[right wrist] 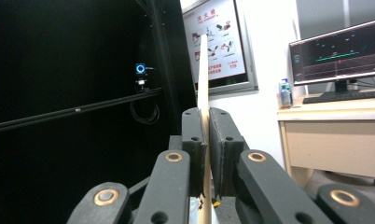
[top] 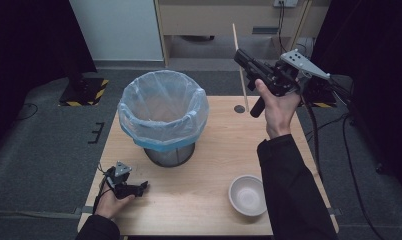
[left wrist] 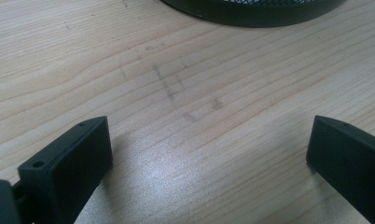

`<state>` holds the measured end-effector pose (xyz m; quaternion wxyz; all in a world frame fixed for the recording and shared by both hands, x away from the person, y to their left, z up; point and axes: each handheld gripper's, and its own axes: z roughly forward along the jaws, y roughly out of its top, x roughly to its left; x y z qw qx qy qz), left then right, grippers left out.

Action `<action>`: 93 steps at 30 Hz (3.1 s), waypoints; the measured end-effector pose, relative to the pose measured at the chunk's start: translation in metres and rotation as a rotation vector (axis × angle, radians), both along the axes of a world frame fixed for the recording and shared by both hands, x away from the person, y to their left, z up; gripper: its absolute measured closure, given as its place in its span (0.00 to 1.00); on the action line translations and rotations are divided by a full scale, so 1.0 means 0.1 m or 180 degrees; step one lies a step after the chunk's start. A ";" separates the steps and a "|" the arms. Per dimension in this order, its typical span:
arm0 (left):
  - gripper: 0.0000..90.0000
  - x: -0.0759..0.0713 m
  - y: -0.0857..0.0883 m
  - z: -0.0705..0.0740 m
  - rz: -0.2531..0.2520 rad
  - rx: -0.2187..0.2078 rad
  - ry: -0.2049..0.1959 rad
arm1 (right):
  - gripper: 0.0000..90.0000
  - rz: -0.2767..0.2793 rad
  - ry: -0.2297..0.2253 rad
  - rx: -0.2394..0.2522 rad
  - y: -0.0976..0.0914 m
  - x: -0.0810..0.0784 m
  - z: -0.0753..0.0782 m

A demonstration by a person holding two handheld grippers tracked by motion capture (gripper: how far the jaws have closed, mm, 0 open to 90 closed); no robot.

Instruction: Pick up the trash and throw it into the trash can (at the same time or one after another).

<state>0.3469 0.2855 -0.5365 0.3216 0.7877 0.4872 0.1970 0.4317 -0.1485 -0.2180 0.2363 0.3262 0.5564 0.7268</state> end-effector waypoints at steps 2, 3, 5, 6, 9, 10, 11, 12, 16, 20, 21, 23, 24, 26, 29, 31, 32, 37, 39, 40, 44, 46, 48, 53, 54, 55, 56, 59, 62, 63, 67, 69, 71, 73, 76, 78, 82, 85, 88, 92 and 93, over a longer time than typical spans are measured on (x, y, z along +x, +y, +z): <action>0.00 0.00 0.00 0.00 0.0003 0.0000 0.0001 | 0.95 0.0023 0.0002 -0.0028 0.07 0.03 0.01; 0.00 0.00 0.00 0.00 0.0003 0.0001 0.0001 | 0.95 0.0036 0.0006 -0.0034 0.10 0.04 0.01; 0.00 0.00 0.00 0.00 0.0003 0.0001 0.0000 | 0.95 0.0058 0.0010 -0.0049 0.17 0.06 0.02; 0.00 0.00 0.00 0.00 0.0003 0.0001 0.0000 | 0.95 0.0077 0.0011 -0.0034 0.20 0.07 0.02; 0.00 0.00 0.00 0.00 0.0003 0.0000 0.0000 | 0.95 0.0109 0.0018 -0.0047 0.29 0.11 0.02; 0.00 0.00 0.00 0.00 0.0002 0.0001 0.0001 | 0.95 0.0122 0.0014 -0.0050 0.33 0.12 0.02; 0.00 0.00 0.00 0.00 0.0003 0.0001 0.0001 | 0.95 0.0134 0.0013 -0.0059 0.35 0.13 0.02; 0.00 0.00 0.00 0.00 0.0002 0.0001 0.0002 | 0.95 0.0146 0.0011 -0.0065 0.38 0.14 0.03; 0.00 0.00 0.00 0.00 0.0004 -0.0001 -0.0002 | 0.95 0.0185 0.0025 -0.0089 0.50 0.18 0.02; 0.00 0.00 0.00 0.00 0.0001 0.0001 0.0000 | 0.95 0.0230 0.0024 -0.0111 0.61 0.22 0.02; 0.00 0.00 0.00 0.00 0.0001 0.0001 -0.0001 | 0.95 0.0248 0.0031 -0.0105 0.64 0.22 0.02; 0.00 0.00 0.00 0.00 0.0001 0.0001 0.0000 | 0.95 0.0258 0.0029 -0.0127 0.69 0.24 0.03; 0.00 0.00 0.00 0.00 0.0002 0.0000 -0.0001 | 0.95 0.0269 0.0030 -0.0126 0.71 0.25 0.04; 0.00 0.00 0.00 0.00 0.0001 0.0000 0.0000 | 0.95 0.0278 0.0027 -0.0143 0.76 0.26 0.04; 0.00 0.00 0.00 0.00 0.0002 -0.0001 -0.0001 | 0.95 0.0302 0.0041 -0.0132 0.83 0.30 0.04; 0.00 0.00 0.00 0.00 0.0002 0.0000 -0.0001 | 0.95 0.0307 0.0038 -0.0132 0.88 0.32 0.04; 0.00 0.00 0.00 0.00 0.0002 -0.0001 -0.0001 | 0.95 0.0320 0.0047 -0.0125 0.90 0.33 0.04; 0.00 0.00 0.00 0.00 0.0000 0.0000 -0.0001 | 0.95 0.0356 0.0071 -0.0091 1.05 0.40 -0.01; 0.00 0.00 0.00 0.00 -0.0001 0.0000 0.0000 | 0.95 0.0356 0.0101 -0.0106 1.09 0.43 -0.04; 0.00 0.00 0.00 0.00 -0.0006 0.0000 0.0000 | 0.95 0.0358 0.0105 -0.0108 1.11 0.45 -0.06; 0.00 0.00 0.00 0.00 -0.0012 0.0000 -0.0001 | 0.95 0.0405 0.0127 -0.0042 1.19 0.49 -0.12; 0.00 0.00 0.00 0.00 -0.0012 0.0000 -0.0001 | 0.95 0.0410 0.0145 -0.0042 1.22 0.51 -0.15; 0.00 0.00 0.00 0.00 -0.0014 0.0000 0.0002 | 0.95 0.0407 0.0146 -0.0056 1.25 0.53 -0.18; 0.00 0.00 0.00 0.00 -0.0014 0.0000 0.0002 | 0.95 0.0398 0.0168 -0.0047 1.33 0.59 -0.26; 0.00 0.00 0.00 0.00 -0.0013 0.0000 0.0001 | 0.95 0.0398 0.0180 -0.0046 1.35 0.61 -0.27; 0.00 0.00 0.00 0.00 -0.0014 0.0001 0.0002 | 0.95 0.0389 0.0171 -0.0047 1.36 0.62 -0.28; 0.00 0.00 0.00 0.00 -0.0013 0.0000 0.0002 | 0.95 0.0388 0.0177 -0.0049 1.37 0.63 -0.29; 0.00 0.00 0.00 0.00 -0.0016 0.0000 0.0003 | 0.95 0.0392 0.0179 -0.0062 1.41 0.65 -0.34; 0.00 0.00 0.00 0.00 -0.0014 0.0000 0.0000 | 0.90 0.0412 0.0184 -0.0040 1.46 0.67 -0.38; 0.00 0.00 0.00 0.00 -0.0014 0.0001 0.0001 | 0.86 0.0418 0.0183 -0.0023 1.47 0.69 -0.39; 0.00 0.00 0.00 0.00 -0.0016 0.0000 0.0000 | 0.79 0.0438 0.0200 -0.0049 1.47 0.70 -0.39; 0.00 0.00 0.00 0.00 -0.0019 -0.0001 0.0002 | 0.75 0.0409 0.0175 -0.0128 1.44 0.69 -0.37; 0.00 0.00 0.00 0.00 -0.0020 -0.0001 0.0002 | 0.72 0.0396 0.0166 -0.0163 1.41 0.67 -0.35; 0.00 0.00 0.00 0.00 -0.0017 -0.0001 0.0000 | 0.68 0.0406 0.0165 -0.0240 1.36 0.63 -0.31; 0.00 0.00 0.00 0.00 -0.0019 -0.0002 0.0002 | 0.65 0.0411 0.0129 -0.0347 1.28 0.55 -0.28; 0.00 0.00 0.00 0.00 -0.0019 -0.0001 0.0002 | 0.62 0.0402 0.0146 -0.0321 1.17 0.49 -0.30; 0.00 0.00 0.00 0.00 -0.0020 0.0000 0.0001 | 0.59 0.0341 0.0139 -0.0371 0.93 0.37 -0.37; 0.00 0.00 0.00 0.00 -0.0023 0.0003 0.0005 | 0.56 0.0304 0.0162 -0.0393 0.72 0.25 -0.46; 0.00 0.00 0.00 0.00 -0.0023 0.0004 0.0005 | 0.54 0.0238 0.0202 -0.0422 0.48 0.12 -0.58; 0.00 0.00 0.00 0.00 -0.0023 0.0004 0.0005 | 0.54 0.0120 0.0286 -0.0607 0.13 -0.06 -0.80; 0.00 0.00 0.00 0.00 -0.0023 0.0004 0.0005 | 0.53 0.0105 0.0314 -0.0594 0.05 -0.10 -0.86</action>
